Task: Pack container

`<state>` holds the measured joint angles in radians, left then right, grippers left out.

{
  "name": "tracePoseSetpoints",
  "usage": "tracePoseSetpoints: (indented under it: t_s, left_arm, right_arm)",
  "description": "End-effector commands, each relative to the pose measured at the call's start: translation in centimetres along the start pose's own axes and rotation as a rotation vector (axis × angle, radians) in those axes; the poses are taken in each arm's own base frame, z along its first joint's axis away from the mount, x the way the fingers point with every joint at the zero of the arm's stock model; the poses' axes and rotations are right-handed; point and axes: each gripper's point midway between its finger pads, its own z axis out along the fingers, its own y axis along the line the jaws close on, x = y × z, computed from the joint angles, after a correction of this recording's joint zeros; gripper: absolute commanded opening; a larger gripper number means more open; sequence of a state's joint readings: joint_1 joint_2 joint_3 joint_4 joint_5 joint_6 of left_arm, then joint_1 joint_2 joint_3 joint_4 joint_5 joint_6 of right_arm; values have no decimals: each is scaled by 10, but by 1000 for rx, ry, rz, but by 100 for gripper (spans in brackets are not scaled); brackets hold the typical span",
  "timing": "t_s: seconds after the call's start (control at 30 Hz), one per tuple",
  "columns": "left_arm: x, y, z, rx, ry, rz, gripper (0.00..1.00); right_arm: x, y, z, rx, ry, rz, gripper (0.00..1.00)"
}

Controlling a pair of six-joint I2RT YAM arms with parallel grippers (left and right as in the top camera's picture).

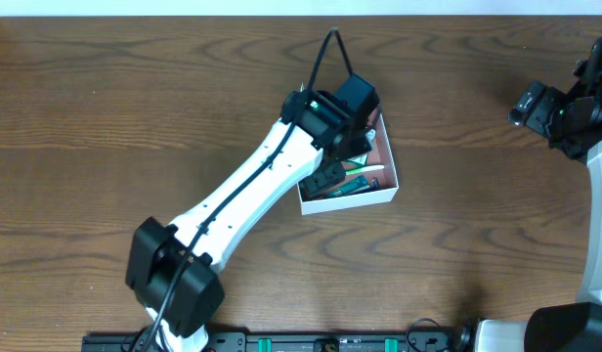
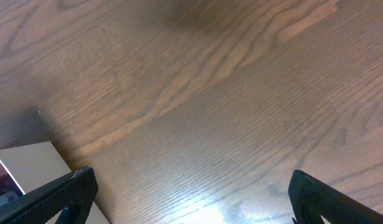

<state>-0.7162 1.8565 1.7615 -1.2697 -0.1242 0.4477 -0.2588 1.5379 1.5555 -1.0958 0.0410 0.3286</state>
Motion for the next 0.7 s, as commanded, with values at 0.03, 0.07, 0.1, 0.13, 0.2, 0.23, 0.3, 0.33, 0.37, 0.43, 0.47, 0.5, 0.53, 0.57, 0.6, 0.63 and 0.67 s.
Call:
tracePoseSetpoints:
  t_s: [0.03, 0.07, 0.1, 0.13, 0.2, 0.23, 0.3, 0.33, 0.37, 0.43, 0.47, 0.5, 0.53, 0.57, 0.6, 0.63, 0.67]
  left_arm:
    - [25, 13, -66, -88, -120, -209, 66]
    - [31, 13, -78, -94, -146, -243, 66]
    - [39, 13, -92, -102, -179, -282, 73]
    - [45, 14, -102, -107, -205, -313, 80]
    - [63, 17, -129, -122, -281, -414, 88]
    - [73, 18, -143, -127, -324, -469, 95]
    - [94, 21, -168, -140, -407, -566, 99]
    - [104, 22, -179, -146, -446, -605, 98]
    - [116, 23, -191, -155, -490, -647, 98]
    - [138, 24, -211, -177, -570, -714, 98]
    - [147, 27, -218, -198, -595, -750, 98]
    - [161, 31, -226, -238, -624, -809, 98]
    - [176, 37, -234, -286, -648, -870, 98]
    - [187, 41, -240, -327, -667, -916, 98]
    - [197, 44, -245, -363, -683, -956, 98]
    - [207, 47, -251, -398, -702, -995, 98]
    - [213, 49, -255, -420, -717, -1021, 98]
  right_arm:
    - [-1, -3, 1, 7, 0, -6, 99]
    - [-1, -3, 1, 7, 0, -6, 99]
    - [-1, -3, 1, 7, 0, -6, 99]
    - [-1, -3, 1, 7, 0, -6, 99]
    - [-1, -3, 1, 7, 0, -6, 99]
    - [-1, -3, 1, 7, 0, -6, 99]
    - [-1, -3, 1, 7, 0, -6, 99]
    - [-1, -3, 1, 7, 0, -6, 99]
    - [-1, -3, 1, 7, 0, -6, 99]
    - [-1, -3, 1, 7, 0, -6, 99]
    - [-1, -3, 1, 7, 0, -6, 99]
    - [-1, -3, 1, 7, 0, -6, 99]
    - [-1, -3, 1, 7, 0, -6, 99]
    - [-1, -3, 1, 7, 0, -6, 99]
    - [-1, -3, 1, 7, 0, -6, 99]
    - [-1, -3, 1, 7, 0, -6, 99]
    - [-1, -3, 1, 7, 0, -6, 99]
